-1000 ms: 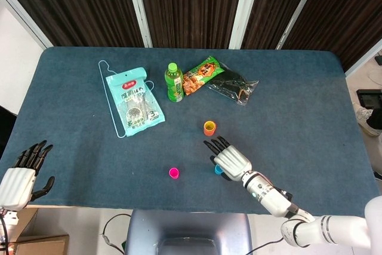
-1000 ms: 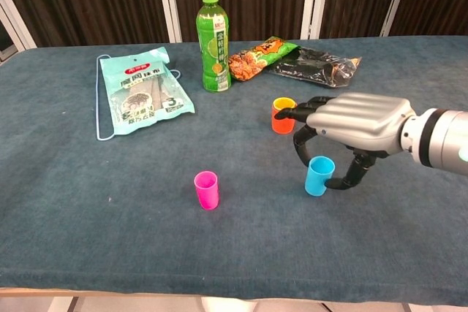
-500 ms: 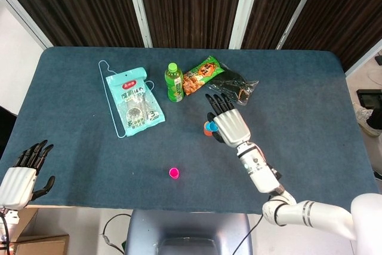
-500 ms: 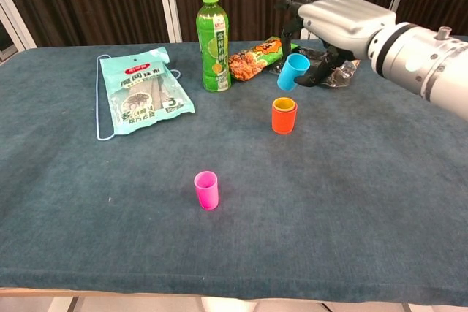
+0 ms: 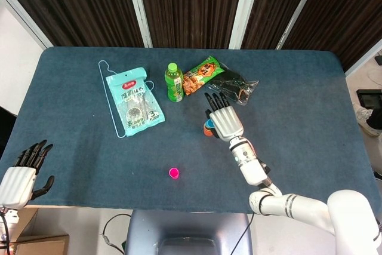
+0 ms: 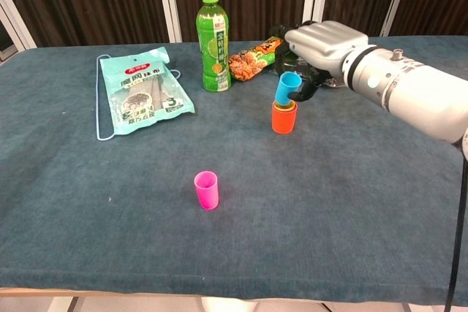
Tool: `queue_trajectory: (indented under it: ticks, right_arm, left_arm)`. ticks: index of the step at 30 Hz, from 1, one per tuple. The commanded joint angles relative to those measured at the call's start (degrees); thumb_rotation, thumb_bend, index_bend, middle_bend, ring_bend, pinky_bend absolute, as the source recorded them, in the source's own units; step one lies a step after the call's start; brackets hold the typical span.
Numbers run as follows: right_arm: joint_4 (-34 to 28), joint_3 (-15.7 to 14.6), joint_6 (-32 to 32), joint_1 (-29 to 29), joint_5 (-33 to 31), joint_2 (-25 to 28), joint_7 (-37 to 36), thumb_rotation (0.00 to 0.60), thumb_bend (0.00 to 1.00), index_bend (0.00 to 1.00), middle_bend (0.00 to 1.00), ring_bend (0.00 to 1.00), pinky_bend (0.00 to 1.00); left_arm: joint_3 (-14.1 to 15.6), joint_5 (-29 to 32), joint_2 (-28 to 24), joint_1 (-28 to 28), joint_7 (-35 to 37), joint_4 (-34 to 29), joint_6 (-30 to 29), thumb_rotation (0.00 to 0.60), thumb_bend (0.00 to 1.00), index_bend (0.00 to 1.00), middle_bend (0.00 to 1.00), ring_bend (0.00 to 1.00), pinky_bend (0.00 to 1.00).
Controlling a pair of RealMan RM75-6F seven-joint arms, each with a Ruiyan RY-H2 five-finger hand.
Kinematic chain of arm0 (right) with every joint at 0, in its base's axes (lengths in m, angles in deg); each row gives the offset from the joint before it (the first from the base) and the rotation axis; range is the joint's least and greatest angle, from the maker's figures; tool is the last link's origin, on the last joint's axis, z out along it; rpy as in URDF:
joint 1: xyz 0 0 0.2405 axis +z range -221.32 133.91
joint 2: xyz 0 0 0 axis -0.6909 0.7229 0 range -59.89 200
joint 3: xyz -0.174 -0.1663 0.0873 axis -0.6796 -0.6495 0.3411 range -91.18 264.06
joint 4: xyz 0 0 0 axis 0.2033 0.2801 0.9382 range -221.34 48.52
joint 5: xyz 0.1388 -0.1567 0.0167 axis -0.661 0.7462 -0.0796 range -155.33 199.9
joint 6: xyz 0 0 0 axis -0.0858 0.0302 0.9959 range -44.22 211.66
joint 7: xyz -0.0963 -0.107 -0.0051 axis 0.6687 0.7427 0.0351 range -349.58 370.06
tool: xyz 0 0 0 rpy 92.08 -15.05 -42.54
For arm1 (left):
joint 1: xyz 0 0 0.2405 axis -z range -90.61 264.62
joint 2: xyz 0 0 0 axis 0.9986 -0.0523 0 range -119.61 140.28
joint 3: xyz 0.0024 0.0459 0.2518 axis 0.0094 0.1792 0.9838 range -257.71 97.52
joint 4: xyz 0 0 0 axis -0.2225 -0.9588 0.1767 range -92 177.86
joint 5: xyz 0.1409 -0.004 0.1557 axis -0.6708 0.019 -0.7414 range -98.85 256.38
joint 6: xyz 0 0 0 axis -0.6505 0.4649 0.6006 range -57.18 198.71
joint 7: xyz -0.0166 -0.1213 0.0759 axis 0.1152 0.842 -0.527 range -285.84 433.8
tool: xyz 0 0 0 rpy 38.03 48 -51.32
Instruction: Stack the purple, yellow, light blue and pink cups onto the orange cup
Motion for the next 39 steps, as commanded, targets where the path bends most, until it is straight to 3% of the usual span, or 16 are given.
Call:
queue_trajectory:
  ticks: [1,3,5,9,10,11,14,20,29,39]
  right_arm:
    - [0.56,-0.28,-0.32,0.12,-0.64,-0.45,0.66,0.6,0.4,0.63,0.11,0.0,0.0]
    - [0.29,-0.42,-0.81,0.1,-2.09,-0.35,2.21,0.6,0.4,0.57,0.11,0.0,0.0]
    - [-0.91,-0.61,-1.58,0.07,-3.41,0.37,3.44,0.6,0.4,0.4,0.1,0.0,0.0]
    - [-2.56,-0.73,-1.98,-0.01,-4.26,1.33,4.17,0.6,0.4,0.17,0.04,0.0,0.0]
    - [-3.87,-0.9,-2.13,-0.13,-4.25,2.0,4.15,0.6,0.4,0.12,0.03,0.0,0.0]
    - [-9.22,-1.72,-2.31,-0.82,-2.21,3.64,1.97,0.6,0.4,0.11,0.02,0.0,0.0]
    - [-16.35,-4.61,-3.03,-1.63,2.27,6.88,0.21,0.6,0.4,0.14,0.02,0.0,0.0]
    - [-20.11,-7.43,-8.96,0.34,4.27,6.18,-2.27,0.6,0.4,0.23,0.0,0.0,0.0]
    - [-16.2,-8.33,-11.03,3.55,2.53,-0.16,1.21,0.6,0.4,0.37,0.0,0.0,0.0]
    - [-14.49,-8.12,-9.26,3.85,1.61,-1.93,1.55,0.6,0.43,0.47,0.0,0.0,0.0]
  left_arm:
    - [0.0,-0.02,-0.05,0.03,0.11,-0.03,0.03,0.6,0.39,0.0,0.0,0.0,0.14]
    - [-0.02,-0.07,-0.1,0.0,0.26,-0.04,-0.07,0.6,0.39,0.0,0.0,0.0,0.14]
    - [-0.03,-0.07,-0.17,-0.04,0.47,-0.02,-0.16,0.6,0.39,0.0,0.0,0.0,0.14]
    - [-0.07,0.01,-0.21,-0.06,0.63,0.01,-0.17,0.6,0.39,0.0,0.0,0.0,0.14]
    - [-0.09,0.07,-0.25,-0.07,0.7,0.01,-0.16,0.6,0.39,0.0,0.0,0.0,0.14]
    - [-0.11,0.06,-0.28,-0.07,0.79,-0.01,-0.2,0.6,0.39,0.0,0.0,0.0,0.14]
    - [-0.06,-0.03,-0.22,0.0,0.7,-0.05,-0.06,0.6,0.39,0.0,0.0,0.0,0.14]
    - [-0.03,-0.14,-0.29,-0.07,0.71,-0.13,-0.25,0.6,0.39,0.0,0.0,0.0,0.15]
    - [0.04,-0.53,-0.86,-0.49,1.93,0.04,-1.13,0.6,0.39,0.0,0.0,0.0,0.15]
    - [0.14,-0.85,-1.12,-0.68,2.6,0.13,-1.48,0.6,0.39,0.0,0.0,0.0,0.15]
